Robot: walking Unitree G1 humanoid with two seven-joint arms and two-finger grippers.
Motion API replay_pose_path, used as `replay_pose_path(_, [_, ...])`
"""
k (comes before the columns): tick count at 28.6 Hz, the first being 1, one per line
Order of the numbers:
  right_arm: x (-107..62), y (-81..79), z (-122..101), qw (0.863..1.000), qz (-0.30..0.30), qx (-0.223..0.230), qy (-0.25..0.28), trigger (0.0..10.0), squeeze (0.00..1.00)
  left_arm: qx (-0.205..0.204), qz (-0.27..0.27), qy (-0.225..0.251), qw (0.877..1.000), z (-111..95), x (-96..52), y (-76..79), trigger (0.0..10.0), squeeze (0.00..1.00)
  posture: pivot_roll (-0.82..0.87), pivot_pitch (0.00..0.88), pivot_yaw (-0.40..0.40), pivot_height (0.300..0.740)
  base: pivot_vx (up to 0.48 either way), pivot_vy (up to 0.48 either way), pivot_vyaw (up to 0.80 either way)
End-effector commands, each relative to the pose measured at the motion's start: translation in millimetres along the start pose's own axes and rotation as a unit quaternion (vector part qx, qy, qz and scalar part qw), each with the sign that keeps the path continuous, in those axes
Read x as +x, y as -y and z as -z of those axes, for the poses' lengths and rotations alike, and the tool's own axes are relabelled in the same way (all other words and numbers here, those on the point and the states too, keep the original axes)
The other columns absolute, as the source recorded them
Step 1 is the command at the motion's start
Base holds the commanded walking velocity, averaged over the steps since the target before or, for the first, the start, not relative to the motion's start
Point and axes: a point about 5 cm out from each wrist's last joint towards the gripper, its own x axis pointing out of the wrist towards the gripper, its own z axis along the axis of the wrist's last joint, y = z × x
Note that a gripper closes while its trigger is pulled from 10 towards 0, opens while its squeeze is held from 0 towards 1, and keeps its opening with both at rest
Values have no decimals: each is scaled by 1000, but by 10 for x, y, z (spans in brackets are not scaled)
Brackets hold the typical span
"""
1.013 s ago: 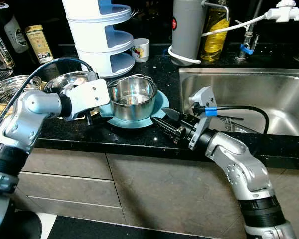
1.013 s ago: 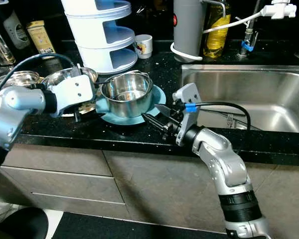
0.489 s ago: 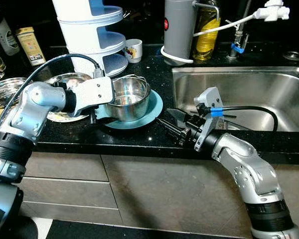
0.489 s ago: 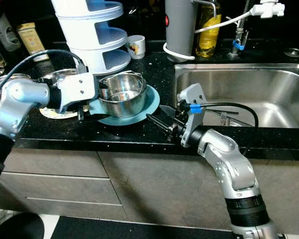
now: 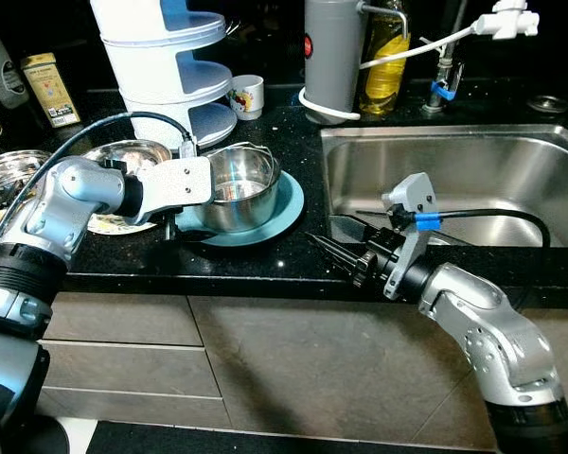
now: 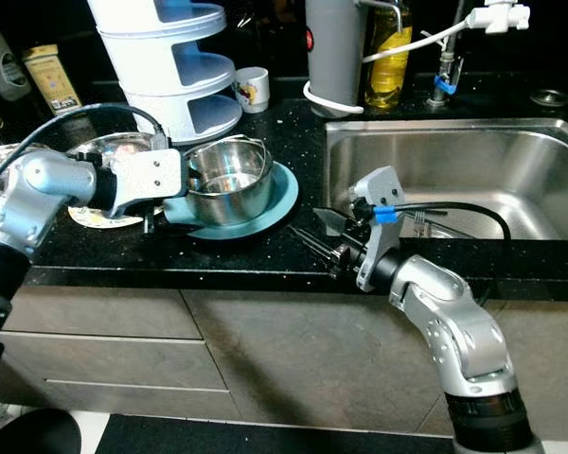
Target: Kitchen organization
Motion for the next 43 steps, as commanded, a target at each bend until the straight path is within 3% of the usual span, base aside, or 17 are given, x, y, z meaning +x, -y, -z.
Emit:
replay_pose_path(1, [-29,-21,-28,1000,-1,-1,2,10000,0,4,20,-8,1000,15,28,26,10000,0,-123,0,42,740,0,0,0])
replay_pose_path(11, [-77,-69,-18,1000,3,8,-9,10000,0,9,31,-7,999,43,42,24,10000,0,-130,22,42,740,0,0,0])
replay_pose_path(12, [-84,-66,-21,1000,5,8,-10,10000,0,7,33,-6,999,46,37,26,0,0,-130,26,41,740,0,0,0])
replay_pose_path(34, [-25,-30,-31,1000,20,9,-9,10000,0,22,20,14,999,-14,12,-43,0,0,-110,0,53,740,0,0,0])
replay_pose_path(39, [-19,-21,-24,1000,24,6,-13,10000,0,35,-10,28,999,-66,13,-99,0,0,-106,0,51,740,0,0,0])
replay_pose_path(43, [-4,-2,-18,999,33,2,-17,10000,0,62,-85,57,993,-182,14,-236,0,0,-104,0,49,740,0,0,0])
